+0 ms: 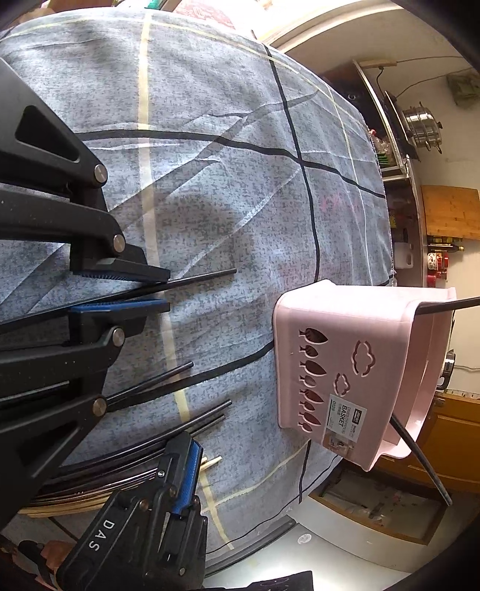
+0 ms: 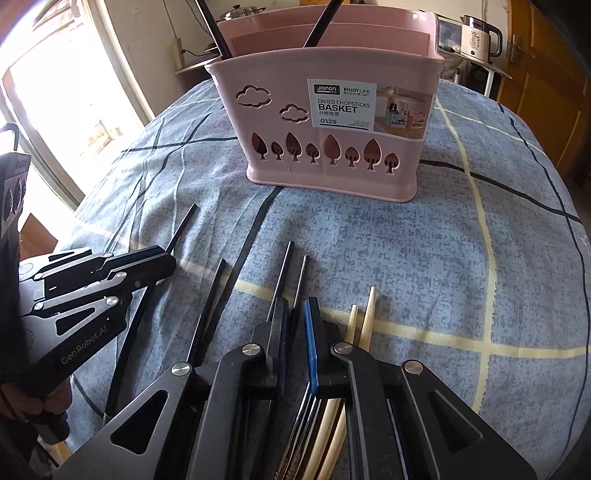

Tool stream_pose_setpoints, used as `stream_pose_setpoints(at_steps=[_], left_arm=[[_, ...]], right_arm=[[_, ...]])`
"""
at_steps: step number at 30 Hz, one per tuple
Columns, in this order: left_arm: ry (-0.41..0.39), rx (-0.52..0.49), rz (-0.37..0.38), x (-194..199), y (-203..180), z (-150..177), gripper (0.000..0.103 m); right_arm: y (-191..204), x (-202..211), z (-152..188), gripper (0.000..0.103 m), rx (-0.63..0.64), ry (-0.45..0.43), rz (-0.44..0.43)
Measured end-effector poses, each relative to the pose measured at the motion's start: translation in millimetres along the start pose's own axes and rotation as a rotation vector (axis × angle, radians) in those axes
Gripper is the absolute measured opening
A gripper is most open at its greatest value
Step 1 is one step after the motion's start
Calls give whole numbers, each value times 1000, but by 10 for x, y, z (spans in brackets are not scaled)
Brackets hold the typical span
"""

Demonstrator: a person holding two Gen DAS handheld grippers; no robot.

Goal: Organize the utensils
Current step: 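Close the left tool on a black chopstick while the right tool grasps another, then lift both held black chopsticks and carry them above the pink basket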

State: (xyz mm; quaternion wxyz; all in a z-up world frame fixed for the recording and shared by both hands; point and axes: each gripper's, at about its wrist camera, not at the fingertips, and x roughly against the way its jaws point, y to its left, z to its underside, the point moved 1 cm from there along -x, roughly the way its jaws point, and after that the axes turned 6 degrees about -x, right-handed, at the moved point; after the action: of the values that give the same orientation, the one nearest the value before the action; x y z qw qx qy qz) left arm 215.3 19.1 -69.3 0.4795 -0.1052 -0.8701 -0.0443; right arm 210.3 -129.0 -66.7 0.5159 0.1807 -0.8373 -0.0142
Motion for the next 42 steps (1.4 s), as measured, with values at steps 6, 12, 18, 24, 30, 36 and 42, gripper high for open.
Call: stream_pose_setpoints(at_steps=[6, 12, 18, 24, 30, 36, 42], left_arm=[[11, -42, -17, -38, -103, -52, 12], [20, -2, 27, -44, -14, -117, 7], [-48, 10, 60, 202, 28, -201, 5], [-154, 14, 80, 606, 67, -406, 5], [-260, 4, 76, 989, 89, -613, 5], [-340, 1, 71, 1248, 129, -768, 4], [-378, 7, 70, 1381, 147, -787, 4]], right_arm=[[106, -44, -26, 7, 42, 25, 44], [37, 16, -61, 6, -16, 3, -4], [2, 342, -181, 6, -38, -81, -52], [-30, 753, -334, 5, -55, -194, -83], [21, 1069, -509, 5, -61, -304, -95], [12, 1335, -586, 5, -56, -396, -94], [-35, 1509, -606, 5, -65, -452, -101]])
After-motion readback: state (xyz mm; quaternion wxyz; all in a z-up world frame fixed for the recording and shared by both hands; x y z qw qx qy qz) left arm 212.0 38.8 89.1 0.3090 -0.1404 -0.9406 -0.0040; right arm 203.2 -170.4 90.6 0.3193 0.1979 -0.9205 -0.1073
